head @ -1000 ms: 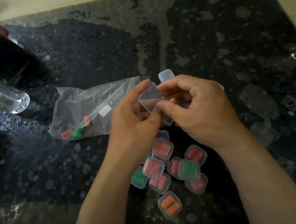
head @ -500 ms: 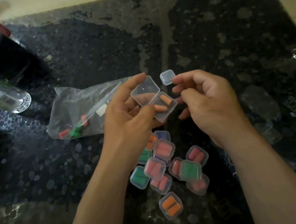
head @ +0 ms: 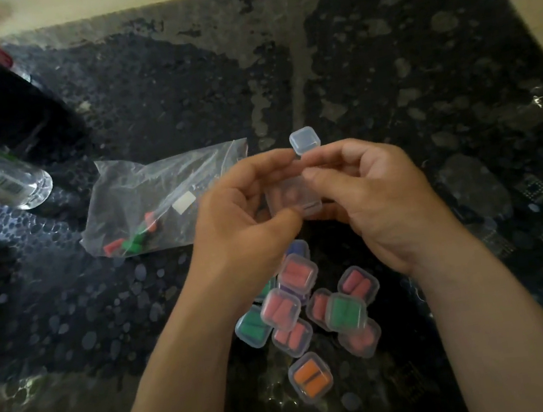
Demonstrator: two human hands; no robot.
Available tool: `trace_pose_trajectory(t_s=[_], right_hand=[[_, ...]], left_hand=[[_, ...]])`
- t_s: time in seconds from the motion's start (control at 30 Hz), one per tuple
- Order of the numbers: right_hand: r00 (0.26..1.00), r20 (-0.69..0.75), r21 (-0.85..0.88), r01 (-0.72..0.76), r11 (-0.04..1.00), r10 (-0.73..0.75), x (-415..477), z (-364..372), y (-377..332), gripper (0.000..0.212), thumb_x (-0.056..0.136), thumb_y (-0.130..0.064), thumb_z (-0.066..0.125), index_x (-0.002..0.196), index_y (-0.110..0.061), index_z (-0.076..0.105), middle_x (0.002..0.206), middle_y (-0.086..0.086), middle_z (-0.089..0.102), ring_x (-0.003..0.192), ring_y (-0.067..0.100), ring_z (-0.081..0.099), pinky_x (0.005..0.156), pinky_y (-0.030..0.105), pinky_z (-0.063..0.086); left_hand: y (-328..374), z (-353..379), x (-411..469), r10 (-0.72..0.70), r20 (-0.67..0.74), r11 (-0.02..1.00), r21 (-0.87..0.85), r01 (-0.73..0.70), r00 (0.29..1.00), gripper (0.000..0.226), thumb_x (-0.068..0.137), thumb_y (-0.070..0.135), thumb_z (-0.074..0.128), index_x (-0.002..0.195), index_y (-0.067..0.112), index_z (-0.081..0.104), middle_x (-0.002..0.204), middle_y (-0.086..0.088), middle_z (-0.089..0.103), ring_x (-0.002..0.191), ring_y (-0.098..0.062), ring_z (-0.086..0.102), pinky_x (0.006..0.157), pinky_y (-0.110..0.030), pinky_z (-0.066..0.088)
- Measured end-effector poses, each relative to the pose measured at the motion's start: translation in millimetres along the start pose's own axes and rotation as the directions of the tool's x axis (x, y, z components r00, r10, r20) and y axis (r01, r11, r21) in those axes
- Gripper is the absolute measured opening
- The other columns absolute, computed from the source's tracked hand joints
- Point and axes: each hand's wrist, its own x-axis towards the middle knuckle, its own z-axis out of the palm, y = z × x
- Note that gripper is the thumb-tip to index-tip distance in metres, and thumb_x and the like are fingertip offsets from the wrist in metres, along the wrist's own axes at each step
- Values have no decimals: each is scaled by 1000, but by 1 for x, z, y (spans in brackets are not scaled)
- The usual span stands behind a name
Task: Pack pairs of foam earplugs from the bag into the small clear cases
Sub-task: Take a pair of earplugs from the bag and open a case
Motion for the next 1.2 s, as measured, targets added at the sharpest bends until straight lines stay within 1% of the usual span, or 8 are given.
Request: trace_pose_trajectory(t_s=[0.1, 0.2, 0.43, 0.67, 0.8, 0.97, 1.1, 1.2], right_hand=[[999, -32, -27, 18, 999, -18, 1, -3, 1, 27, 83, 1, 74, 105, -16, 73, 100, 8, 77, 96, 23, 75, 87, 50, 62], [998, -51, -15, 44, 999, -44, 0, -4, 1, 29, 83, 2, 75, 104, -18, 74, 101, 8, 76, 98, 22, 74, 88, 47, 62], [999, 39, -97, -4, 995, 8, -3, -3, -1, 21, 87, 2, 74, 98, -16, 73, 93, 13, 77, 85, 25, 77, 79, 46, 64], [999, 43, -159, -20, 987, 27, -5, -5, -4, 20, 88, 6, 72, 94, -13, 72, 88, 14, 76, 78, 22, 77, 67, 34, 64], [996, 38, -110, -80, 991, 84, -5, 0, -5, 18, 88, 4, 72, 96, -12, 72, 89, 13, 76, 78, 21, 77, 65, 31, 63], [990, -135, -540, -105, 835, 37, -1, -3, 1, 14, 84, -17, 74, 88, -30, 69, 85, -10, 70, 79, 7, 69, 70, 30, 60], [990, -136, -659, -127, 741, 49, -6, -1, -2, 7, 85, -22, 69, 85, -28, 65, 80, -12, 65, 72, 3, 62, 61, 25, 53], [989, -144, -734, -135, 666, 42, -8, 2, -5, 6, 87, -26, 68, 82, -26, 65, 78, -11, 63, 67, 2, 58, 53, 22, 45]], left_hand=[[1, 1, 0, -18, -18, 1000, -8, 18, 1000, 44, 80, -6, 70, 115, 19, 67, 116, -1, 75, 109, -16, 73, 89, -34, 60], [4, -3, 3, -163, -107, 986, -51, 159, 981, 33, 90, -2, 72, 117, 16, 68, 99, -1, 79, 93, -18, 77, 78, -30, 60], [12, -4, 1, -256, -142, 965, 19, 261, 956, 36, 83, 4, 79, 115, 15, 68, 91, -6, 80, 84, -25, 78, 81, -63, 60], [11, -1, 0, -243, -145, 963, 83, 257, 959, 27, 79, 1, 82, 102, 14, 73, 86, -5, 80, 75, -19, 78, 62, -30, 62], [12, -4, 0, -236, -153, 941, 211, 265, 960, 24, 86, 9, 79, 108, 19, 73, 91, -2, 79, 79, -20, 78, 71, -49, 65], [17, -16, 5, -48, -320, 934, 321, 156, 946, 15, 93, 7, 68, 94, 21, 74, 81, -2, 76, 68, -12, 74, 54, -25, 59], [14, -26, 4, 179, -357, 732, 671, 118, 917, 9, 89, 22, 74, 98, 24, 72, 82, 11, 67, 71, 0, 62, 63, -9, 46], [4, -30, 3, 274, -313, 510, 849, 138, 909, 36, 83, 34, 80, 113, 16, 70, 101, 2, 62, 93, -17, 59, 76, -26, 44]])
